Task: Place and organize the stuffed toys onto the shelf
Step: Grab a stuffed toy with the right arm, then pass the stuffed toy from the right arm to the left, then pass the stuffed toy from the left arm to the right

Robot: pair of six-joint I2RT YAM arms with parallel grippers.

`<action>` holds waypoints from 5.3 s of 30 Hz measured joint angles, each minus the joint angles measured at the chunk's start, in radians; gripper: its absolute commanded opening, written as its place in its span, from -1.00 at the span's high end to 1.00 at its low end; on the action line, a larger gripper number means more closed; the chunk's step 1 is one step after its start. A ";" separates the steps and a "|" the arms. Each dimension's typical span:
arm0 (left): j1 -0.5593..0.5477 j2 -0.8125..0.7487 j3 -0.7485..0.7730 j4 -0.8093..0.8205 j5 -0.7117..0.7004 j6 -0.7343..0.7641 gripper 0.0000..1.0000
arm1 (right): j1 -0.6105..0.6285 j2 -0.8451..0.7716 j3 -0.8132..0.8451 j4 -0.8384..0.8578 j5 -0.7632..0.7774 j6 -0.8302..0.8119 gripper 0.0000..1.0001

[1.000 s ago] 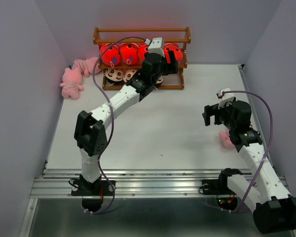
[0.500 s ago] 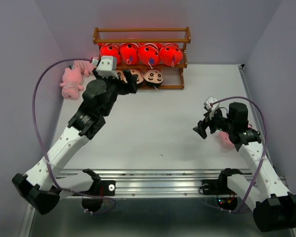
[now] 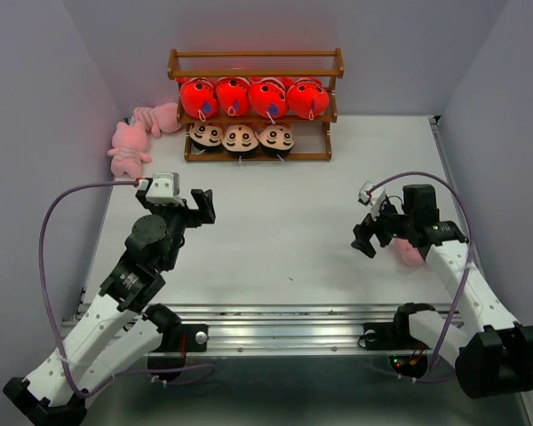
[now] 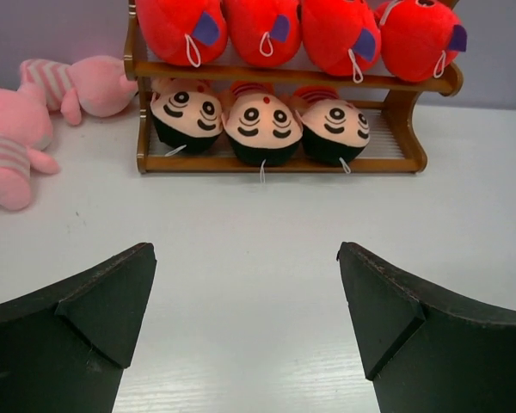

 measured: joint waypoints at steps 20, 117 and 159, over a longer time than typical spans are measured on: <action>0.007 -0.146 -0.025 -0.026 0.036 -0.007 -0.98 | -0.031 0.235 0.356 -0.375 0.669 -0.096 -1.00; -0.260 1.121 0.073 0.841 0.798 -1.143 1.00 | 0.321 0.078 0.171 -0.219 0.089 -0.089 0.24; -0.182 0.686 -0.181 0.591 0.893 -0.327 1.00 | 0.256 0.163 0.348 -0.212 -0.039 0.131 -1.00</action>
